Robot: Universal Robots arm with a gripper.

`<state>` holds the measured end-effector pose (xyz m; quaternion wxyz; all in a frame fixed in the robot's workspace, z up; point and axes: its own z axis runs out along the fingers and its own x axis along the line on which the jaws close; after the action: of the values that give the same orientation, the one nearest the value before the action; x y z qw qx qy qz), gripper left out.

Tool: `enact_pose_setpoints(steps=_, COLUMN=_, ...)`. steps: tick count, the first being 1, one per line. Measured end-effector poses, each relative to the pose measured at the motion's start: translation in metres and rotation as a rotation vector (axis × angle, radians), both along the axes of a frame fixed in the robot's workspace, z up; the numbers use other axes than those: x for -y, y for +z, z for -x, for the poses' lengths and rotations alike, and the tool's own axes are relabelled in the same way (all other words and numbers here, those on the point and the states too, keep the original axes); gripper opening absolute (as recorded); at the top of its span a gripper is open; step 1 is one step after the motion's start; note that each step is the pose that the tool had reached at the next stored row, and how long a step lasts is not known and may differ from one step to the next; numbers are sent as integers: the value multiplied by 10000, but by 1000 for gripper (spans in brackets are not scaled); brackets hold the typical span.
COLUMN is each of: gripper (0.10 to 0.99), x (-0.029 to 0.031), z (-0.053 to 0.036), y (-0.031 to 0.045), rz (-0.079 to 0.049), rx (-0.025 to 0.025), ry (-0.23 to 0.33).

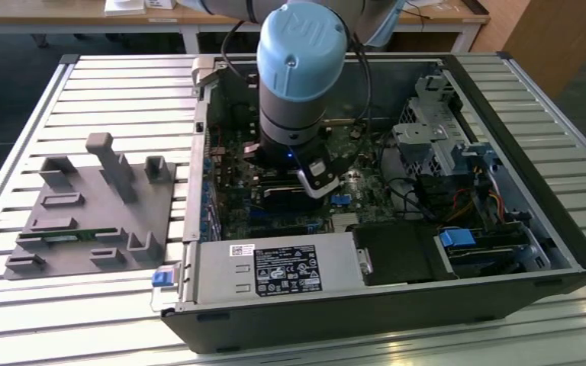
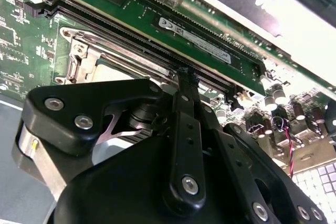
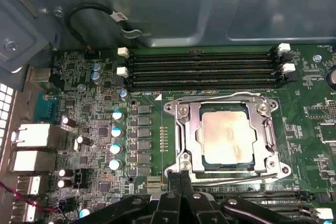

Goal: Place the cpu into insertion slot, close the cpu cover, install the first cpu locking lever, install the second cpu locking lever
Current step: 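Install the second cpu locking lever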

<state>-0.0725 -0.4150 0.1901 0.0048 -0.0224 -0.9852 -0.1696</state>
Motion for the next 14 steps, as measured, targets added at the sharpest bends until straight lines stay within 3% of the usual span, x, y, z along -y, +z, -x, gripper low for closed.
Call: enact_pose_setpoints(steps=14, gripper=102, x=-52, z=43, y=-52, rz=-91, rx=-1, ry=-7)
